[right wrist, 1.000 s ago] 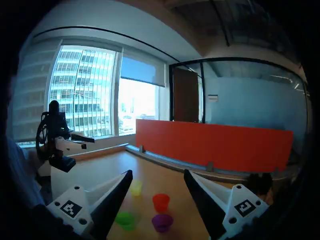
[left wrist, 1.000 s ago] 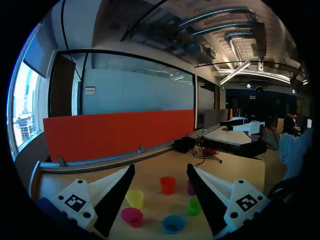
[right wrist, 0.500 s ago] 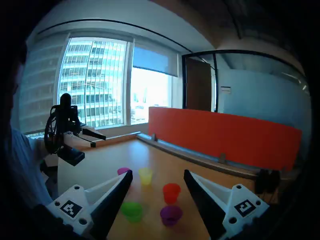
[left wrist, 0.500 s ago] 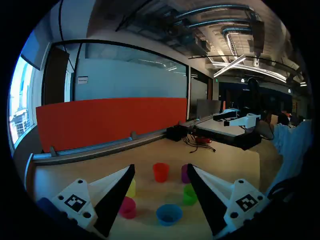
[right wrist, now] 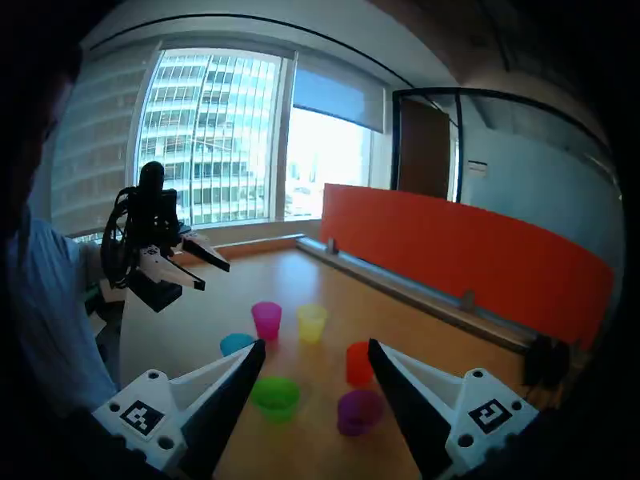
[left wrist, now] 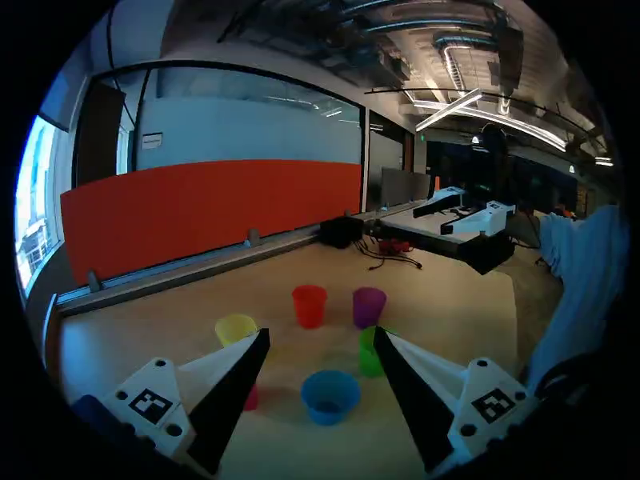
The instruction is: Pour water
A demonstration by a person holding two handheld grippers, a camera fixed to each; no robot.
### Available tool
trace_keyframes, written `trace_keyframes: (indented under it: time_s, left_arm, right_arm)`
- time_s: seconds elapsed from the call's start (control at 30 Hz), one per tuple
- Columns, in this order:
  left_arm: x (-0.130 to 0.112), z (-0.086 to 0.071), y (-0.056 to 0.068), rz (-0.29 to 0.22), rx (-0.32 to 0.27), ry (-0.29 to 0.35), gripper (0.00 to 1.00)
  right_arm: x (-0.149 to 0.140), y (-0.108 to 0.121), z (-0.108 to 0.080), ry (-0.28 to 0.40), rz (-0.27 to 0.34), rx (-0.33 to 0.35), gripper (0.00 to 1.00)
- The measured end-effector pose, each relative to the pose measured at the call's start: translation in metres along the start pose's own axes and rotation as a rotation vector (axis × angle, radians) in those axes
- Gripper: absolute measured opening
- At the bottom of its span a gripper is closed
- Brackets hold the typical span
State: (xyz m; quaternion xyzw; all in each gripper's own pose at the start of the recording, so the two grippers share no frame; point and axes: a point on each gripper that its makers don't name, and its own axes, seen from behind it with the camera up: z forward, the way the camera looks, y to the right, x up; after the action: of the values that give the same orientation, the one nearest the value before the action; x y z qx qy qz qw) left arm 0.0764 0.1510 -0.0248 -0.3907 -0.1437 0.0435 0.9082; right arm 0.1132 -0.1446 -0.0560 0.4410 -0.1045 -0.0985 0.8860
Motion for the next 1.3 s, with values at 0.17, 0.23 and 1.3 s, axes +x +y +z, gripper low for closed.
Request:
trace_keyframes:
  time_s: [0.17, 0.23, 1.3]
  left_arm:
    - [-0.019, 0.004, 0.005, 0.009, -0.011, -0.029, 0.97]
    - [-0.026, 0.005, 0.007, 0.007, -0.018, -0.038, 0.97]
    - [-0.129, 0.025, 0.023, 0.049, -0.098, -0.229, 0.97]
  right_arm:
    - [-0.015, -0.004, 0.005, -0.03, -0.009, 0.019, 1.0]
    - [-0.022, -0.006, 0.007, -0.043, -0.013, 0.028, 1.0]
    - [-0.13, -0.037, 0.058, -0.223, -0.085, 0.138, 1.0]
